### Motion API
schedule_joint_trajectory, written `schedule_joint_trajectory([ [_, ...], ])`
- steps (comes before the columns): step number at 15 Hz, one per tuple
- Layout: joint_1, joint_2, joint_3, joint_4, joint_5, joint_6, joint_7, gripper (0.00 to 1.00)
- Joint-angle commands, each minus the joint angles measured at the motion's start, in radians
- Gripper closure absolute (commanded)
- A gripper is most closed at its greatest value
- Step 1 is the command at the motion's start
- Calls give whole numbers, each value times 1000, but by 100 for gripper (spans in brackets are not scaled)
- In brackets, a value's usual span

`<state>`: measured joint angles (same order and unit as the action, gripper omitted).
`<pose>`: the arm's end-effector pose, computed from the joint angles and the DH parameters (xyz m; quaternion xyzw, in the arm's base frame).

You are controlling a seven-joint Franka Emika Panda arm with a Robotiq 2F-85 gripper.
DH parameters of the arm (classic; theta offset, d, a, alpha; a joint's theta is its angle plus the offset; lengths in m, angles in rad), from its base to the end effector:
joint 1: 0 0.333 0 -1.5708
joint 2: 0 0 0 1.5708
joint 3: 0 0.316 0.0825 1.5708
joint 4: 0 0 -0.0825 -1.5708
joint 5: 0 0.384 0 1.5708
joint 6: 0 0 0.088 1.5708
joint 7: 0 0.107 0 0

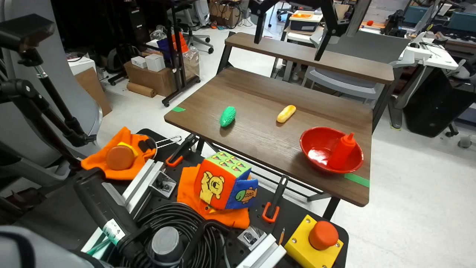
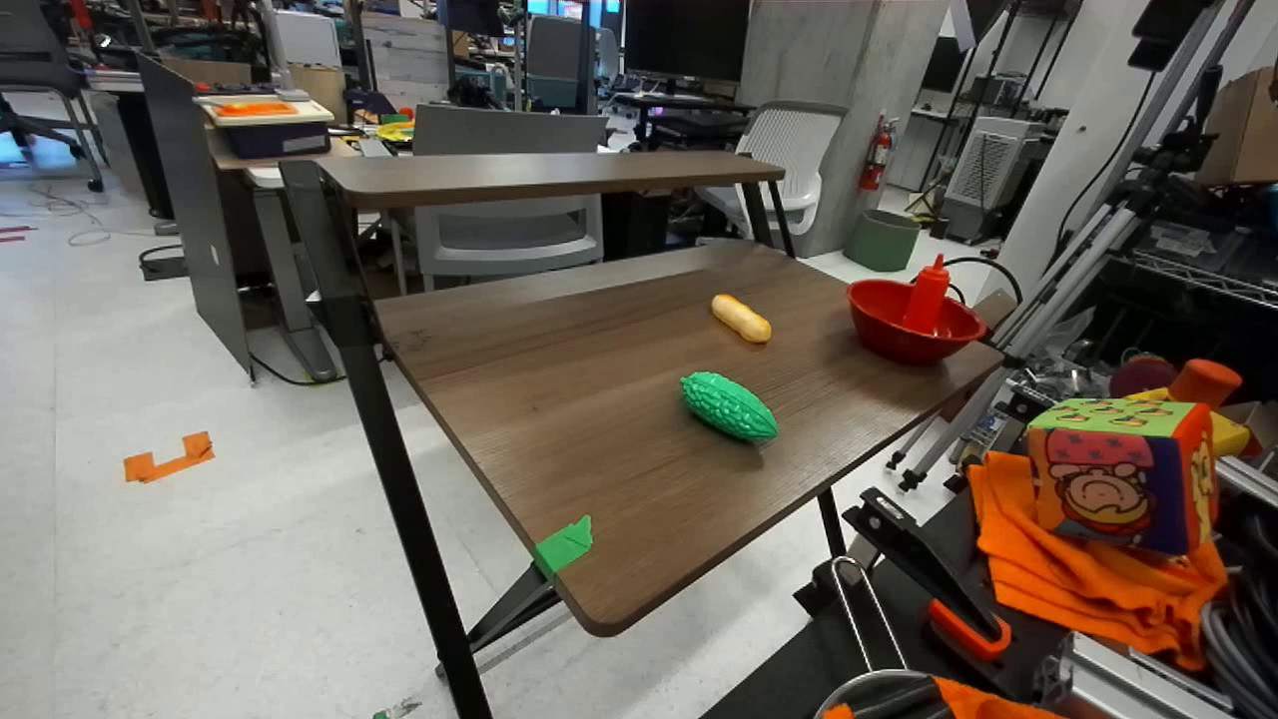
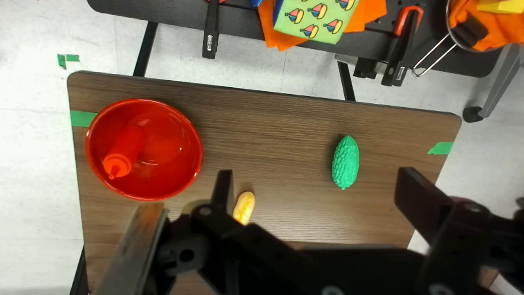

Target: Move the green vegetable plush toy

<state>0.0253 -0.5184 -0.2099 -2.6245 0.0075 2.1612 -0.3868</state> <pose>0.3760 -0.0683 0.4174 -0.9921 -0.1109 -0.0366 0.0467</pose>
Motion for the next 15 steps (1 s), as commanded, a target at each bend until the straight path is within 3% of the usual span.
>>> schedule_joint_trajectory([
  [1,-9,43,29,16,3,24,15,0],
  [6,48,179,131,18,-5,161,49,0],
  [12,104,496,260,91,-25,334,147,0],
  [15,106,651,295,174,-58,348,188,0],
])
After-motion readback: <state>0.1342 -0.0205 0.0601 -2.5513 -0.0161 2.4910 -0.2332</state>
